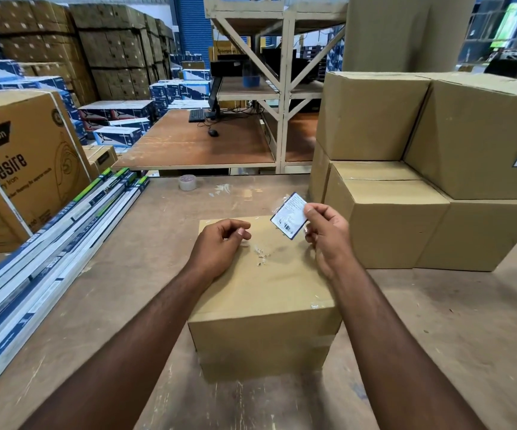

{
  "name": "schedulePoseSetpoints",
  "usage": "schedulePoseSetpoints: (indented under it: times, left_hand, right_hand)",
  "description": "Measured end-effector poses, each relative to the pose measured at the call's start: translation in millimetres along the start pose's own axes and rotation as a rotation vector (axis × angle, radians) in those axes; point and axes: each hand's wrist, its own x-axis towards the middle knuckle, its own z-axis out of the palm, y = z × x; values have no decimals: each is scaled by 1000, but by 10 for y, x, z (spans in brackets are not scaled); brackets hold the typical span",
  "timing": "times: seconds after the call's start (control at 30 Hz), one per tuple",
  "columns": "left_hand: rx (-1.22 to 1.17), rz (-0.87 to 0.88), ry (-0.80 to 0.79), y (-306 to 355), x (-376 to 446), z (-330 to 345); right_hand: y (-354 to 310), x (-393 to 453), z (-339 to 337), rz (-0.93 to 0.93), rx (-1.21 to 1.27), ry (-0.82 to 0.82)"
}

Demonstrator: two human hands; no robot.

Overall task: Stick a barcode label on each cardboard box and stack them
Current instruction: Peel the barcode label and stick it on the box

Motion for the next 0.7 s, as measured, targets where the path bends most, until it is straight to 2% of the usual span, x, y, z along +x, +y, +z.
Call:
schedulePoseSetpoints:
  times: [0.2, 0.3, 0.37, 0.57, 0.7]
  left_hand:
    - [179, -18, -84, -35, -17, -20]
    - [471, 54, -176, 52, -43, -11]
    - [599, 75, -172, 99, -46, 11]
    - [554, 86, -92, 57, -6, 49]
    - [426, 96, -32, 46, -13, 28]
  right_hand:
    - [27, 9, 22, -20, -11, 46]
    - [31, -3, 23, -26, -53, 34]
    - [29, -23, 35, -33, -88, 16]
    - [23, -74, 72, -43, -199, -30]
    - [3, -102, 71, -50, -221, -41]
